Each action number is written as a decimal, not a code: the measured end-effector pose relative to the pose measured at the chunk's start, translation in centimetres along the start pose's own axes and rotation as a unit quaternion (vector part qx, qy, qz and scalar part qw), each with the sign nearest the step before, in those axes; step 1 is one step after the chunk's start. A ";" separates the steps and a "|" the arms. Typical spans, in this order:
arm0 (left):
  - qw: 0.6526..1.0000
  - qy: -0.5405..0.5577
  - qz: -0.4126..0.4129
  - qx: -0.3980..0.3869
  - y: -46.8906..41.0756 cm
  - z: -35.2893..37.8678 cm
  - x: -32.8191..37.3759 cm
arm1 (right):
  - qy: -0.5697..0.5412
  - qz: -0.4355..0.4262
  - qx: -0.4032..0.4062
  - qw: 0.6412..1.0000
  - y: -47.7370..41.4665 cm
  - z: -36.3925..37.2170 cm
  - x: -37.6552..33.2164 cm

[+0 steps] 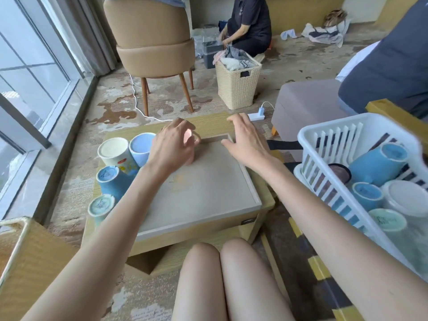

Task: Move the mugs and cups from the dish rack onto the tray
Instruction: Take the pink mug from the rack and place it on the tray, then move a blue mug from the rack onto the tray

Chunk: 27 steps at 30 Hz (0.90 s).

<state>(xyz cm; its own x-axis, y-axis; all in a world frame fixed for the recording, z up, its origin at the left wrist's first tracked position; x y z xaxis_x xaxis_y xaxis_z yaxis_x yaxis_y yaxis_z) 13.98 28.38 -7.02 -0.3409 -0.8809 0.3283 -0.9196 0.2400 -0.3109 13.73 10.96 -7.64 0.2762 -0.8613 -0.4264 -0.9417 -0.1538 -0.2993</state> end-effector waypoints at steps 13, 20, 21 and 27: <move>0.975 0.116 0.174 -0.078 -0.9 6.0 23.4 | 0.119 0.170 -0.078 0.975 9.5 -15.9 15.0; 0.953 0.108 0.217 -0.180 1.5 11.7 30.1 | 0.155 0.262 -0.071 0.950 14.8 -18.2 22.7; 0.954 0.087 0.225 -0.181 1.9 12.5 30.4 | 0.146 0.274 -0.089 0.947 15.1 -17.9 23.5; 0.958 0.075 0.231 -0.154 2.1 14.1 29.9 | 0.034 0.303 -0.081 0.949 15.8 -16.0 26.1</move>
<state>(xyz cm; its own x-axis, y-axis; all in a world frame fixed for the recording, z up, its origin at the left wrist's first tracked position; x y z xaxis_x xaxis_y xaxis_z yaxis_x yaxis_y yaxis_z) 4.61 -3.18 -10.46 -0.7283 -0.5892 0.3499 -0.6702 0.7190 -0.1840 2.99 -21.70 -9.84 -0.3335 -0.8437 -0.4207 -0.9423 0.3119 0.1215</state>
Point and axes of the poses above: each hand's wrist, its own y-axis away from the middle knuckle, its own z-axis out of the palm, x = y × z, the point moved 8 cm from there along -y, towards the middle knuckle, and after that the axes turned 5 degrees about -x, right-handed, at the moved point
